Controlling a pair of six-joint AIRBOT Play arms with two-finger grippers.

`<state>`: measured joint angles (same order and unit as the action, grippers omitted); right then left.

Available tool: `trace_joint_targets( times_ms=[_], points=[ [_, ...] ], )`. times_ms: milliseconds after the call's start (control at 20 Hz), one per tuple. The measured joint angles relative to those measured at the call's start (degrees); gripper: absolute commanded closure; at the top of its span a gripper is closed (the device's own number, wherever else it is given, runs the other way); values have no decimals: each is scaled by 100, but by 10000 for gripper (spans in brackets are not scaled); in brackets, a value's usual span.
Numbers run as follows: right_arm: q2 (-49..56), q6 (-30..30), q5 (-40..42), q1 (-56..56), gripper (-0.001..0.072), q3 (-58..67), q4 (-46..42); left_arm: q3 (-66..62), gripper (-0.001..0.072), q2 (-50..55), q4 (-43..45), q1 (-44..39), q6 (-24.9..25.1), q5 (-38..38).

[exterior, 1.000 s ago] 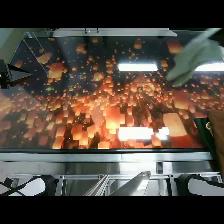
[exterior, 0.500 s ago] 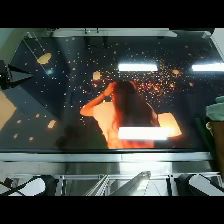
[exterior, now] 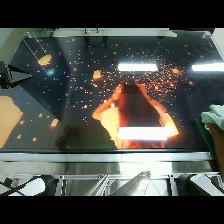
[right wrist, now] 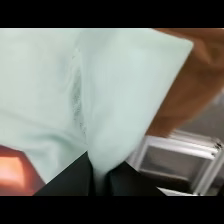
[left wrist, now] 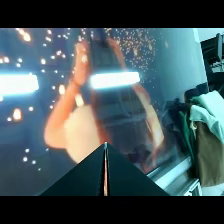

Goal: Fold the shirts.

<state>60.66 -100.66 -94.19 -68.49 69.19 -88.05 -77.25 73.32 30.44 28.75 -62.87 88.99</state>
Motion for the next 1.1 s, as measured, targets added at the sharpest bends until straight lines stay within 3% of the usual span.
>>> trace_joint_targets(
  times_ms=[100,150,200,250,550,600,650,700,750,950,1100],
  points=[
    [-66,-26,179,-275,681,-501,-321,0,691,0,0,0,20,46],
    [-85,-46,308,-387,552,-702,-492,0,691,0,0,0,26,46],
    [-101,-70,415,-466,131,-828,-601,0,691,0,0,0,39,59],
    [-109,-85,516,-525,13,-922,-704,0,691,0,0,0,39,76],
    [-133,131,669,-557,13,-892,-693,0,691,0,-2,-2,46,-39],
    [-136,138,638,-501,13,-813,-494,0,691,0,-4,-2,61,-57],
    [-136,160,643,-417,81,-741,-205,0,690,0,-13,-2,101,-72],
    [-136,177,667,-310,619,-691,157,0,690,0,-31,-2,140,-79],
    [-136,186,767,-149,695,-651,662,0,691,0,-37,-2,173,-90],
    [-146,682,1362,1056,694,-581,2879,9,700,-20,-50,-31,437,-42],
    [-323,1239,1681,2614,694,-634,3827,317,699,-339,-61,-212,662,46]
  ],
)
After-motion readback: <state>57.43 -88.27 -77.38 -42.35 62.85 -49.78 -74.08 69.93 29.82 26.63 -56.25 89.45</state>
